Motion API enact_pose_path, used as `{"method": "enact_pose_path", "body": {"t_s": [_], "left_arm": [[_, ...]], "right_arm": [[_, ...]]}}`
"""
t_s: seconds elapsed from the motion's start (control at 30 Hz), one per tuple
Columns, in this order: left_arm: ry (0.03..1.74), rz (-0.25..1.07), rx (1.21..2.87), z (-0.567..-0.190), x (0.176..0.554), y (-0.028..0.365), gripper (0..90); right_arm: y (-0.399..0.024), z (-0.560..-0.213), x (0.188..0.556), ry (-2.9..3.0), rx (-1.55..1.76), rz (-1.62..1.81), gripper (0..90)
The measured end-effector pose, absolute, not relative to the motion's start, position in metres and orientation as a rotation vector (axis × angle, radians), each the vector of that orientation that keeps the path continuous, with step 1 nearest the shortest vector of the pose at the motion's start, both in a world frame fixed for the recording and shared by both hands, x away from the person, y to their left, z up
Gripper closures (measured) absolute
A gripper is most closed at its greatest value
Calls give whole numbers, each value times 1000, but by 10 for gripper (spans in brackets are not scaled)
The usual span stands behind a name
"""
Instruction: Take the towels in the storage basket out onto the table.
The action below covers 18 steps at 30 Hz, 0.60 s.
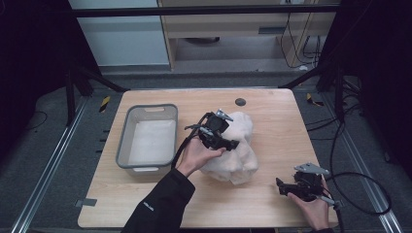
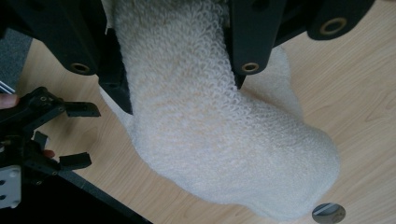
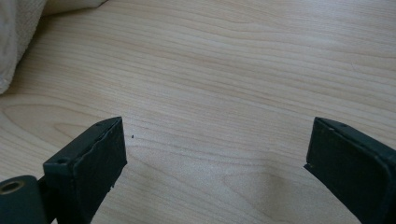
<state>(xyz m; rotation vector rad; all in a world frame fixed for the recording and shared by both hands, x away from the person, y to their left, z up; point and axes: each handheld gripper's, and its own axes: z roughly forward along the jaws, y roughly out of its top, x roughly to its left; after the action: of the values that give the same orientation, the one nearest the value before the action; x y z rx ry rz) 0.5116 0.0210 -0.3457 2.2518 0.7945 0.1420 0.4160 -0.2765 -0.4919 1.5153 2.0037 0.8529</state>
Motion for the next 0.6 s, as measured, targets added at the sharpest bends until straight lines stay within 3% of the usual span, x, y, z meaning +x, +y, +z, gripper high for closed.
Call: {"method": "enact_pose_path", "body": {"t_s": [0.6], "left_arm": [[853,114,2276,-391,524,12,571]], "right_arm": [[-278,-493,416,2002,1516,853,47]]}}
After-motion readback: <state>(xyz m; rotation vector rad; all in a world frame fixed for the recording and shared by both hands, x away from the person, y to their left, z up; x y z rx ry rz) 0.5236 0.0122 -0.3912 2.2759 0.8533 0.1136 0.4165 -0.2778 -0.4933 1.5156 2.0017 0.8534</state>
